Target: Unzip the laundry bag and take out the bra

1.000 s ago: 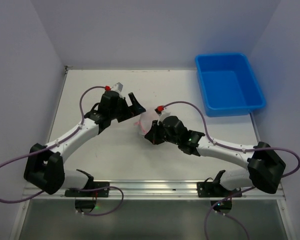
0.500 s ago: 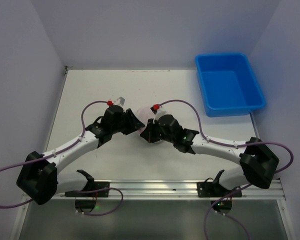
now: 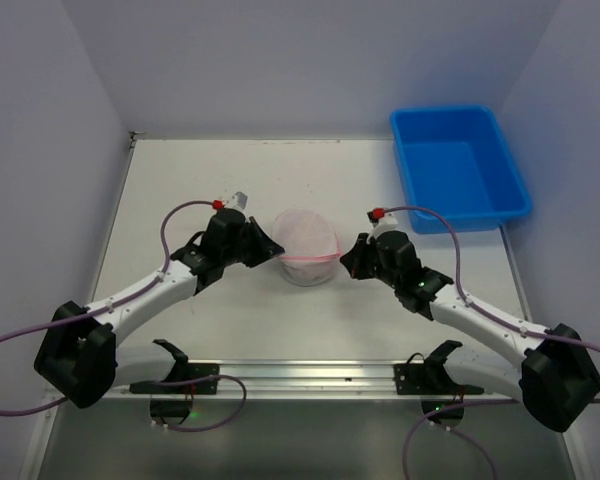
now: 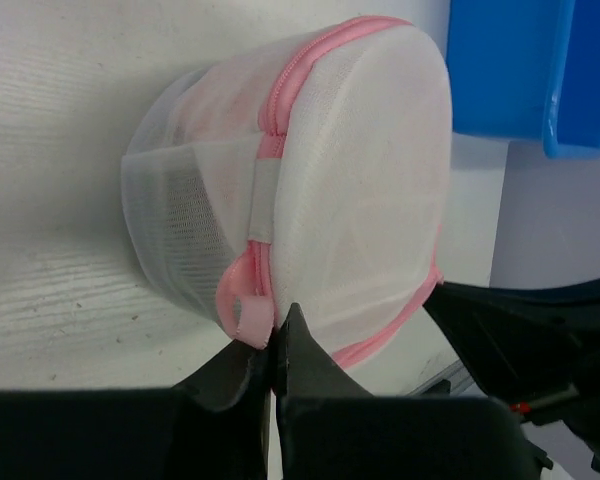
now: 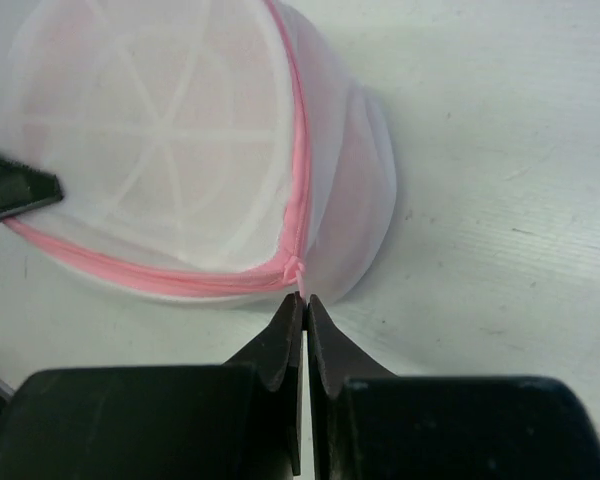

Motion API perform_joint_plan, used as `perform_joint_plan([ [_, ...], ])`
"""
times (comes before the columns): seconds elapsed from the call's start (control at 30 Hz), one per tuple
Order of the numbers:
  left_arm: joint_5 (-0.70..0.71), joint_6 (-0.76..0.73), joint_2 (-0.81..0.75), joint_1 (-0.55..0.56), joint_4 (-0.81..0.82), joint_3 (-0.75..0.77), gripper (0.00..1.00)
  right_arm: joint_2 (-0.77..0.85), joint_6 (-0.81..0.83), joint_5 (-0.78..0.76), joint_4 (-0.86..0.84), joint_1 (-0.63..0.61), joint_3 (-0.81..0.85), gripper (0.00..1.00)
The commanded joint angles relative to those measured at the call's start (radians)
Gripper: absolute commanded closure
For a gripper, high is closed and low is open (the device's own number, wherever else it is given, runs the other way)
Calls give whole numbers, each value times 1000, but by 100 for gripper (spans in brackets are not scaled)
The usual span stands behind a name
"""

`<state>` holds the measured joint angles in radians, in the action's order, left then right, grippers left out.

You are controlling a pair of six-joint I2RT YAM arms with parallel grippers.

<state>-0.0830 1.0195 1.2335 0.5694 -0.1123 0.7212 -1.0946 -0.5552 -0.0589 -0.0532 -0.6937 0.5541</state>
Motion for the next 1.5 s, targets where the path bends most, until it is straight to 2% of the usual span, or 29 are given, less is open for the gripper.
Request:
perform_joint_plan([
  [0.0,-6,-119,-5,-37,4,0,100,39,75,-59,91,80,4,100],
  [0.1,-41,-200,24,-72,-4,35,100,-22,110,-68,177,94,91,100],
  [0.2,-87,-296,95,-100,-12,117,99,-54,126,16,167,85,116,100],
  [0.23,-104,-320,121,-106,-23,148,94,-57,117,89,152,77,122,100],
  [0.33,-121,-357,233,-112,-55,279,77,-94,51,160,99,19,156,100],
  [0.4,-132,-326,300,-117,-49,355,73,-125,11,189,59,-55,182,100],
  [0.5,-156,-248,333,-120,5,383,50,-195,-83,200,-45,-151,263,100],
  [0.53,-152,-234,331,-124,0,386,28,-235,-100,200,-60,-174,282,100],
  [0.63,-115,-203,295,-140,-58,373,0,-289,-124,168,-106,-191,348,100],
  [0.73,-38,-177,195,-143,-78,281,0,-344,-120,154,-152,-196,375,100],
  [0.87,-15,-110,52,-143,-25,97,0,-401,-117,194,-186,-194,380,100],
  [1.0,-134,-56,35,-137,37,31,11,-432,-126,212,-198,-202,383,100],
  [1.07,-150,-53,38,-129,55,24,19,-433,-124,208,-195,-205,380,100],
  [1.1,-149,-53,40,-120,56,23,29,-432,-121,203,-194,-205,376,100],
  [1.17,-149,-52,40,-112,60,20,40,-424,-118,185,-188,-207,369,100],
  [1.2,-146,-50,40,-106,66,17,52,-421,-112,182,-183,-207,365,100],
  [1.27,-144,-44,44,-103,82,9,66,-403,-106,168,-171,-207,357,100],
  [1.3,-146,-42,46,-103,85,7,79,-395,-97,165,-166,-207,346,100],
  [1.37,-143,-38,49,-103,89,1,94,-357,-88,157,-137,-207,328,100],
  [1.4,-135,-35,47,-103,91,-2,100,-338,-69,154,-122,-208,302,100],
  [1.47,-120,-44,47,-105,85,-2,100,-269,-45,131,-59,-205,273,100],
])
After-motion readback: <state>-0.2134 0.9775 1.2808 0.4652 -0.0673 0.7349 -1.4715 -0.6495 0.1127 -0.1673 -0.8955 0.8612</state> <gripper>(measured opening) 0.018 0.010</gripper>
